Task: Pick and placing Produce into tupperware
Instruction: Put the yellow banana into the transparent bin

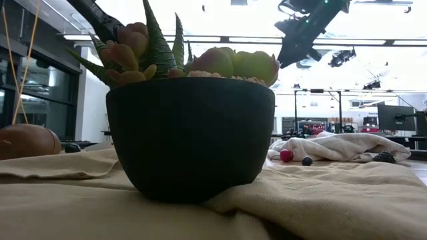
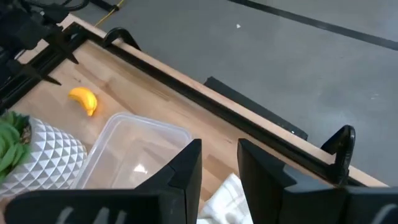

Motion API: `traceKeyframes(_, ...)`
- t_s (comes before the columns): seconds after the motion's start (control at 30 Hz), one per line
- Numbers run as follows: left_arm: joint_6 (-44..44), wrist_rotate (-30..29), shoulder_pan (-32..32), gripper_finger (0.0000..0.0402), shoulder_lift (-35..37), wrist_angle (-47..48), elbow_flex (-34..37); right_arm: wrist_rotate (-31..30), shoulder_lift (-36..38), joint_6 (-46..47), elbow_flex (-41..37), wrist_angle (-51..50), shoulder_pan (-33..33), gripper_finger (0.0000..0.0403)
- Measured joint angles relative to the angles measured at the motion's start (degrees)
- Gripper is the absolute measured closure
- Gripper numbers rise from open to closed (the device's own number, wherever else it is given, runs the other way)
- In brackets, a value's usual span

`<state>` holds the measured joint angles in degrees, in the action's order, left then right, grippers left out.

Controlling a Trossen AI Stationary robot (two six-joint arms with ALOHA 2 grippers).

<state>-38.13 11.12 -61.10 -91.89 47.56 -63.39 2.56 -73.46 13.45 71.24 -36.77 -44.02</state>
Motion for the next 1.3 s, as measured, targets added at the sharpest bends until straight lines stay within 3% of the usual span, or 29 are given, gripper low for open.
traceKeyframes(0.3,-0.95,1.97,0.0,0.0137,-0.27,-2.98,3.02,0.49,-0.1,0.04,0.0,1.02,-2.26,0.0308)
traceKeyframes(0.8,-0.62,1.89,0.0,0.0153,-5.5,-3.49,3.19,0.52,-0.12,0.62,0.0,1.1,-2.24,0.0308)
traceKeyframes(1.3,-1.05,2.66,1.75,0.0156,-5.6,-2.17,3.19,0.51,-0.14,-0.95,0.0,1.08,-2.24,0.0308)
